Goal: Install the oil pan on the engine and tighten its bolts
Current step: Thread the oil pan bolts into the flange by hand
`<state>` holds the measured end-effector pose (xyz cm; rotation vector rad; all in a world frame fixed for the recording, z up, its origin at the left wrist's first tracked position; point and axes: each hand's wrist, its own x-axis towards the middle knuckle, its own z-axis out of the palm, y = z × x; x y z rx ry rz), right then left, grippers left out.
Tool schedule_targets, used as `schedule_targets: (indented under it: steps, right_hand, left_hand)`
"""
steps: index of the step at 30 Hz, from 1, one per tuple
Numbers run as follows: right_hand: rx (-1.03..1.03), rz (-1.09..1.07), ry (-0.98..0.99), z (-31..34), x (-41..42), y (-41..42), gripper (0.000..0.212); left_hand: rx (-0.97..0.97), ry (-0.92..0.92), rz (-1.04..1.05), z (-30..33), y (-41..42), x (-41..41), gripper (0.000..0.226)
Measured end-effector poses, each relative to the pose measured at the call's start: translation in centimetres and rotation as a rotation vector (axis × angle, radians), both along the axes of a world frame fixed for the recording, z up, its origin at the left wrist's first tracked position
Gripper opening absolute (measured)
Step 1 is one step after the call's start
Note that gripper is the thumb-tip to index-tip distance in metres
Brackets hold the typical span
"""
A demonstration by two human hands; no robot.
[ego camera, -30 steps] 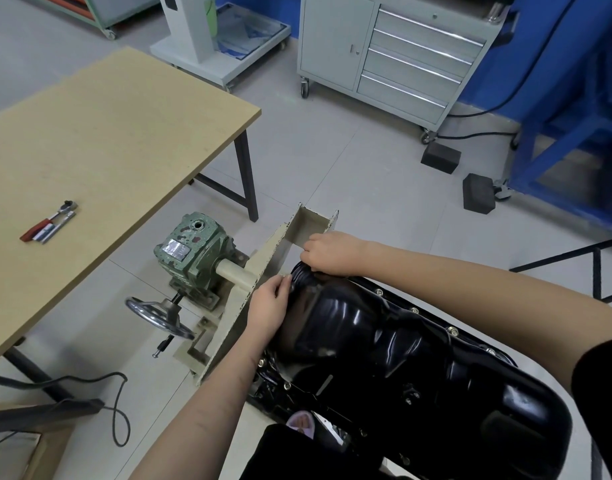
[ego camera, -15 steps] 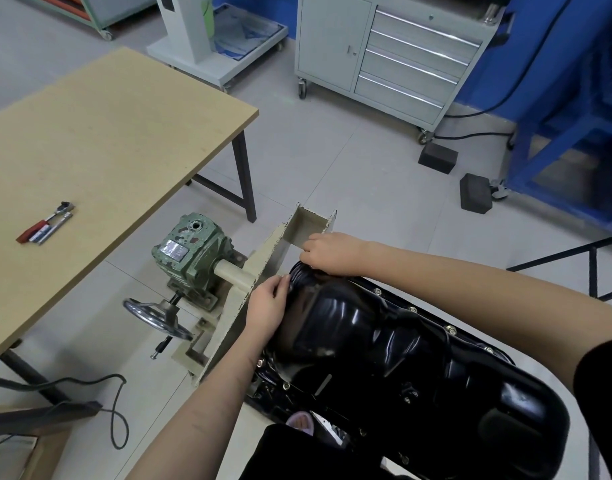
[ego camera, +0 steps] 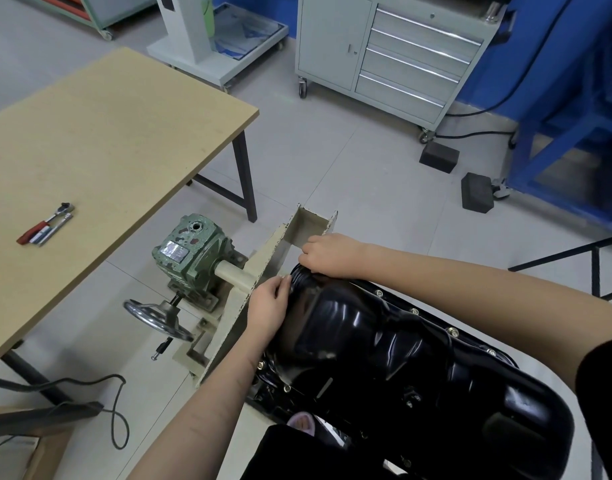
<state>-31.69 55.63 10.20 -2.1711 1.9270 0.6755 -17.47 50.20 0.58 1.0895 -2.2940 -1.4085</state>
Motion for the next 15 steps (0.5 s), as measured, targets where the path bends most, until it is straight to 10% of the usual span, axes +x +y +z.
schedule_targets:
  steps: [15]
  right_hand:
    - [-0.069,-0.001,-0.04,-0.28,-0.48,0.47,0.023]
  left_hand:
    - [-0.014,0.023,0.006,0.06,0.0,-0.06,0.044]
